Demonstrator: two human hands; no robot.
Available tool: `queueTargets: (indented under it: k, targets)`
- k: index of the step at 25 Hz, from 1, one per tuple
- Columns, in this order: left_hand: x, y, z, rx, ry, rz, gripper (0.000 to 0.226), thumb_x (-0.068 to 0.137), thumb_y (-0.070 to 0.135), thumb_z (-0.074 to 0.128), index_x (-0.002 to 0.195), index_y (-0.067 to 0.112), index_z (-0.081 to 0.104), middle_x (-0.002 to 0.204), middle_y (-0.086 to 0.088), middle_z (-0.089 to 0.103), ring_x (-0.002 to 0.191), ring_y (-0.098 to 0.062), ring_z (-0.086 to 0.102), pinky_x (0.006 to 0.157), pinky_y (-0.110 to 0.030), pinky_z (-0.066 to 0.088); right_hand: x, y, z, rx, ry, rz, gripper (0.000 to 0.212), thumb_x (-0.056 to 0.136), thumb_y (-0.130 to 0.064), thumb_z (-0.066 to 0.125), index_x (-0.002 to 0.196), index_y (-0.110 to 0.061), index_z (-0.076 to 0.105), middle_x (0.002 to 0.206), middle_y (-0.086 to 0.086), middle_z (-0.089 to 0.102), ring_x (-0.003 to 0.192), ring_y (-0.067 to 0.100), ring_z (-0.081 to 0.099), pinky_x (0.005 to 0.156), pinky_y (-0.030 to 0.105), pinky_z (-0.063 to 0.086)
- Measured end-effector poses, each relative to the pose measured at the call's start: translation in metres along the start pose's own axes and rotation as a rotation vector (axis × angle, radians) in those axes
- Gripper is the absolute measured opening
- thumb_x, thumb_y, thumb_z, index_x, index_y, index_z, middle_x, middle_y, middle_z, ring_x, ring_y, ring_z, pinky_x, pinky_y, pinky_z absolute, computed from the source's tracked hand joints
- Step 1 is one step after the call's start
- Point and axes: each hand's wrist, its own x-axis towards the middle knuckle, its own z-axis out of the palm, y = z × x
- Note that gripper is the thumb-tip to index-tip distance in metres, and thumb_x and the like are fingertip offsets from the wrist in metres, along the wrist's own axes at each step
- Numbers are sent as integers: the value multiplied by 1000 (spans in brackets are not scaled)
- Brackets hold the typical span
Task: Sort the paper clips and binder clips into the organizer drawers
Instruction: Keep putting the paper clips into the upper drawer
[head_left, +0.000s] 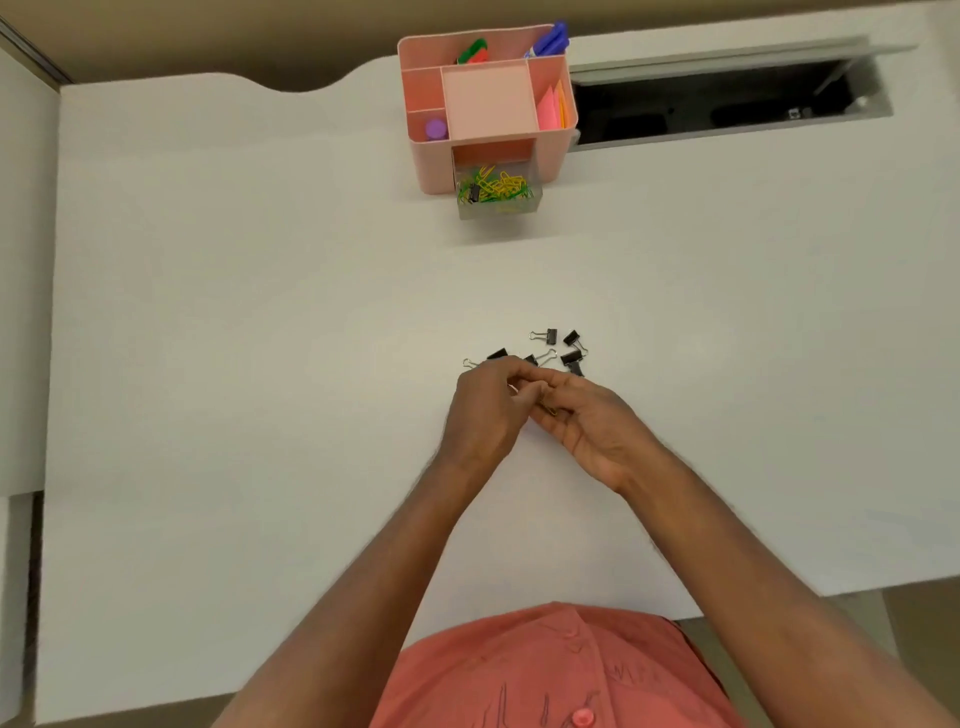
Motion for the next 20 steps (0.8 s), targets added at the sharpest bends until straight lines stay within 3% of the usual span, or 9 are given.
queueTargets:
  k: [2, 5, 10, 14, 18, 20]
  targets:
    - [15, 11, -18, -159, 87, -7, 10, 93, 19, 67, 93, 25, 75, 81, 15, 72, 74, 0, 66, 68, -14, 51, 11, -29, 12, -76, 35, -66, 29, 97, 9, 54, 123, 3, 65, 117, 16, 72, 111, 23, 71, 97, 28, 56]
    - [54, 23, -49, -382, 257, -58, 6, 94, 20, 67, 96, 19, 73, 87, 9, 73, 78, -16, 71, 71, -29, 60, 38, -90, 39, -309, 90, -299, 21, 96, 6, 60, 113, -2, 67, 103, 13, 72, 99, 22, 74, 92, 28, 59]
    - [133, 30, -89, -713, 295, -256, 21, 96, 34, 68, 100, 14, 63, 96, 0, 64, 86, -20, 66, 82, -33, 62, 106, -169, 88, -1181, 277, -801, 23, 93, 1, 60, 104, -16, 72, 99, -3, 70, 95, 11, 66, 85, 24, 57]
    - [166, 28, -91, -755, 230, -340, 25, 94, 37, 71, 99, 15, 60, 96, 0, 63, 90, -21, 65, 91, -38, 59, 146, -177, 98, -1617, 239, -843, 29, 91, 5, 52, 104, -14, 70, 105, 5, 72, 95, 23, 65, 82, 40, 57]
    - [176, 20, -84, -793, 159, -348, 28, 93, 32, 73, 109, 11, 63, 101, -4, 67, 89, -21, 66, 92, -38, 59, 163, -169, 94, -1808, 238, -814, 29, 86, 1, 53, 100, -19, 68, 101, 7, 69, 91, 30, 62, 71, 38, 53]
    - [177, 18, -82, -820, 146, -342, 29, 94, 31, 72, 112, 10, 64, 107, -8, 70, 92, -21, 68, 89, -34, 60, 163, -167, 98, -1851, 268, -856, 21, 89, -6, 60, 104, -19, 68, 105, 6, 69, 95, 29, 62, 73, 39, 53]
